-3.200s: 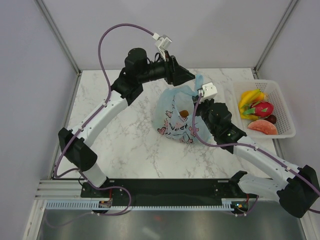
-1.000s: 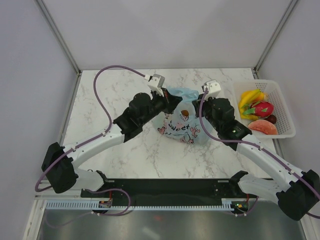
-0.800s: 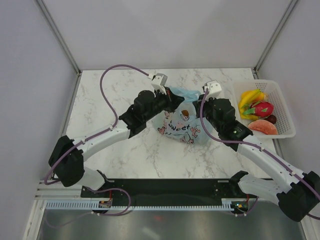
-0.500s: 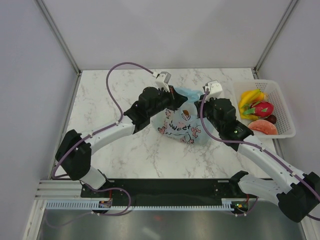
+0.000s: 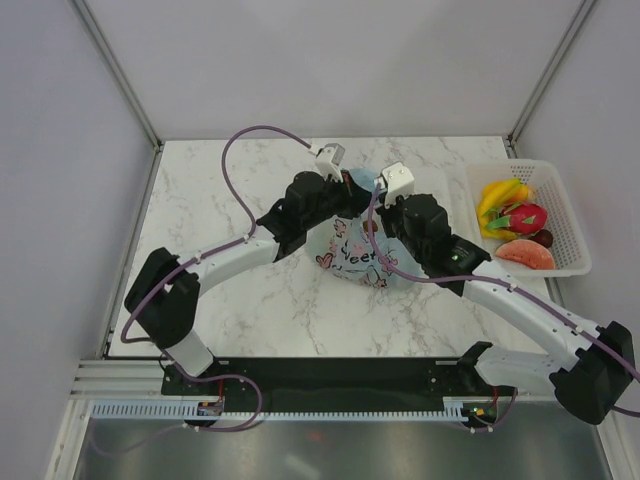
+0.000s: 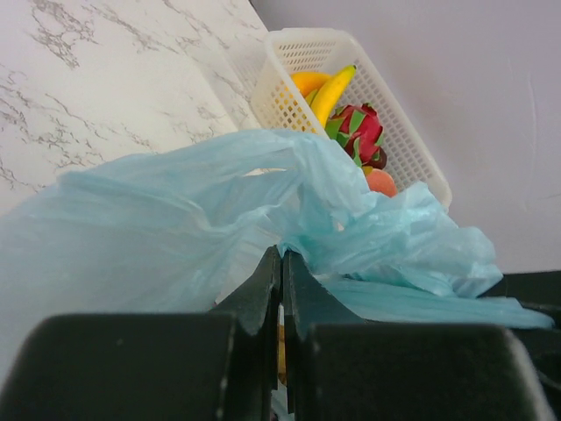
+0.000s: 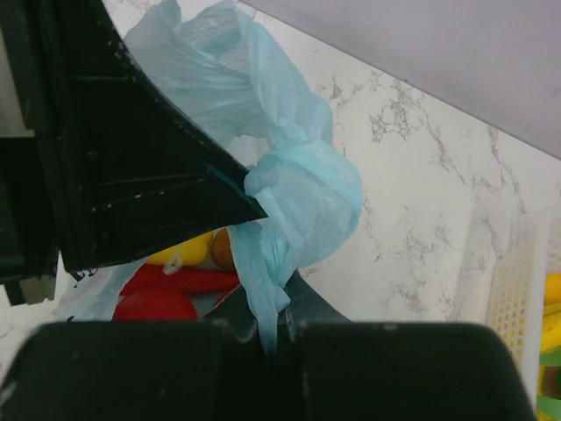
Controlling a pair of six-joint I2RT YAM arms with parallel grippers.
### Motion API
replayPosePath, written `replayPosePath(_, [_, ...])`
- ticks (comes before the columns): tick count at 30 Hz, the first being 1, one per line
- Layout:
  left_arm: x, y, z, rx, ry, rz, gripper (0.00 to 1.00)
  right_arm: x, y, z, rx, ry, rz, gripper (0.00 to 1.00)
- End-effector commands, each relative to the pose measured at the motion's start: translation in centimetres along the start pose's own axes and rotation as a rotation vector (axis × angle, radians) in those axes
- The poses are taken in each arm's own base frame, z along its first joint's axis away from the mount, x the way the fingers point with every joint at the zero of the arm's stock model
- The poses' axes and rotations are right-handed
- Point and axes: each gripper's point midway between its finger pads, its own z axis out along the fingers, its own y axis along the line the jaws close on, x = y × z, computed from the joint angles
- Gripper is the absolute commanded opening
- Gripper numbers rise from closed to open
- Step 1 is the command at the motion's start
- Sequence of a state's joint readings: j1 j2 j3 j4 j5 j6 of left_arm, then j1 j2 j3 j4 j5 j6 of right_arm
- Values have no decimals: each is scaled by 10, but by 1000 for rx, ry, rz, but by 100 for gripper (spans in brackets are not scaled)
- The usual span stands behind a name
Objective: Place the fake fruits into the plastic bag and tie a complex knot
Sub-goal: Adjust the plastic bag at the center of the board.
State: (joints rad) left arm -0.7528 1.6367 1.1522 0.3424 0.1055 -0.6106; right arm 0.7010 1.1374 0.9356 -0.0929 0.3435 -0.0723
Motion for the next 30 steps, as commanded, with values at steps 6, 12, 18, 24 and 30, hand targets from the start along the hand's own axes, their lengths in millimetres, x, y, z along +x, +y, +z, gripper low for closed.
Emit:
replayPosePath(6, [-11,52,24,-145,-71,-84,2,-59,-6,-10,58,-147,-89,0])
replayPosePath(12, [-1,49,35,-116,-19,-114,2,-69,-14,-11,117,-136,-183,0])
replayPosePath(18, [3,42,43,-73,-1,-155,2,-76,-18,-16,169,-104,-289,0])
replayPosePath(24, [-10,25,54,25,-61,-235,2,-82,-3,-16,143,-74,-355,0])
replayPosePath(30, [-17,1,62,158,-70,-328,2,-92,10,-17,129,-77,-406,0])
